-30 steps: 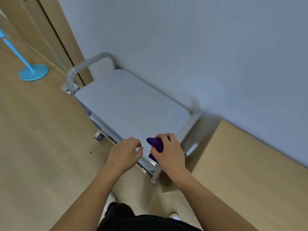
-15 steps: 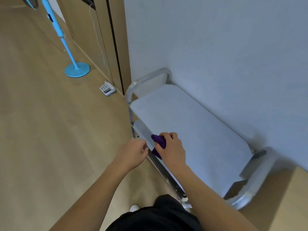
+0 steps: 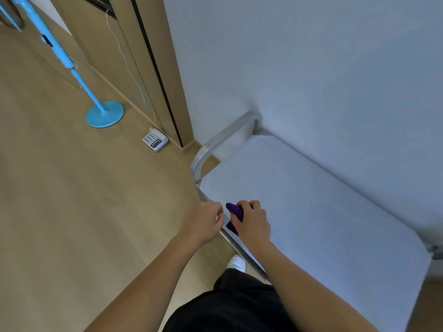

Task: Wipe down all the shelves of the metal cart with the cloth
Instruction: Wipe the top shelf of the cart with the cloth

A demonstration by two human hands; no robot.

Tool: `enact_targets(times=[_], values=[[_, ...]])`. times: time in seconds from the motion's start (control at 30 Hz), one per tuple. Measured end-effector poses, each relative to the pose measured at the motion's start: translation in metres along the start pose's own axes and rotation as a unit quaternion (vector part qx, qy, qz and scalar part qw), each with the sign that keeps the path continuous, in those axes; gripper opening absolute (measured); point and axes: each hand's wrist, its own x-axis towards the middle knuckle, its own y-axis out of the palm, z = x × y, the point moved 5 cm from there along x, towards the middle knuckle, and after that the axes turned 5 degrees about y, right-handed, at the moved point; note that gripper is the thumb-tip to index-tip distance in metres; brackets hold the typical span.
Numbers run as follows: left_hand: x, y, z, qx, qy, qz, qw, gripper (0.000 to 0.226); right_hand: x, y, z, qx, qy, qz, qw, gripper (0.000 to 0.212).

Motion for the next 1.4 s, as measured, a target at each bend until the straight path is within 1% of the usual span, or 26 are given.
enact_targets(times=[0.1,0.27,0.4,0.5,0.57,0.6,0.7,0.73,0.77,0.8,0.9,0.97,1.0,1.03,1.07,1.13,1.17,1.2,1.23,1.27,1.33,1.37,1.4], values=[[0.032,0.003,0.020,0.009,0.004,0.023,1.000,0.019,0.028,0.010,0.009,-0.029,0.012,0.005,0.999,0.036],[0.090,0.020,0.044,0.011,0.043,0.069,0.997,0.021,0.082,0.017,0.020,-0.044,0.062,-0.008,0.997,0.038],[0.124,0.043,0.064,0.015,0.078,0.090,0.993,0.024,0.106,0.032,0.017,-0.088,0.111,-0.029,0.989,0.040],[0.138,0.062,0.080,0.038,0.121,0.143,0.981,0.029,0.101,0.052,0.008,-0.129,0.081,-0.018,0.988,0.047],[0.142,0.070,0.091,0.052,0.137,0.182,0.972,0.032,0.091,0.063,-0.003,-0.124,0.089,0.001,0.988,0.050],[0.141,0.071,0.096,0.060,0.147,0.196,0.968,0.031,0.087,0.066,-0.006,-0.114,0.112,-0.009,0.987,0.050],[0.134,0.075,0.114,0.077,0.205,0.233,0.948,0.025,0.080,0.073,0.003,-0.065,0.237,-0.063,0.967,0.047],[0.131,0.076,0.119,0.085,0.229,0.244,0.939,0.024,0.080,0.079,0.014,-0.057,0.263,-0.074,0.960,0.047],[0.130,0.076,0.124,0.090,0.249,0.251,0.931,0.024,0.082,0.087,0.029,-0.055,0.270,-0.073,0.959,0.048],[0.128,0.076,0.128,0.091,0.264,0.257,0.925,0.026,0.084,0.097,0.046,-0.057,0.257,-0.064,0.963,0.050],[0.125,0.073,0.136,0.097,0.284,0.263,0.917,0.033,0.088,0.116,0.075,-0.073,0.163,-0.033,0.983,0.055],[0.121,0.070,0.139,0.109,0.309,0.268,0.906,0.036,0.089,0.107,0.065,-0.095,0.122,-0.026,0.988,0.050],[0.119,0.069,0.141,0.110,0.327,0.271,0.899,0.038,0.088,0.101,0.055,-0.103,0.123,-0.030,0.987,0.048],[0.117,0.068,0.143,0.109,0.341,0.274,0.893,0.041,0.084,0.094,0.041,-0.104,0.154,-0.037,0.982,0.048],[0.116,0.067,0.145,0.106,0.351,0.274,0.889,0.043,0.077,0.088,0.027,-0.092,0.213,-0.050,0.971,0.048],[0.114,0.064,0.145,0.103,0.363,0.269,0.886,0.045,0.056,0.081,0.005,-0.037,0.348,-0.092,0.932,0.048],[0.114,0.063,0.145,0.102,0.365,0.268,0.886,0.046,0.049,0.081,0.003,-0.015,0.390,-0.106,0.914,0.047],[0.115,0.062,0.144,0.102,0.367,0.268,0.885,0.045,0.047,0.084,0.010,-0.009,0.406,-0.111,0.907,0.047],[0.115,0.062,0.143,0.104,0.368,0.269,0.884,0.045,0.050,0.089,0.022,-0.013,0.399,-0.106,0.911,0.048],[0.115,0.063,0.142,0.102,0.365,0.271,0.885,0.045,0.057,0.097,0.037,-0.018,0.372,-0.095,0.923,0.049],[0.117,0.066,0.143,0.095,0.346,0.279,0.891,0.047,0.074,0.115,0.071,-0.021,0.283,-0.067,0.957,0.053],[0.118,0.067,0.144,0.093,0.337,0.282,0.894,0.048,0.081,0.121,0.084,-0.022,0.245,-0.058,0.968,0.055],[0.119,0.068,0.145,0.093,0.333,0.284,0.894,0.049,0.085,0.124,0.091,-0.021,0.224,-0.053,0.973,0.055]])
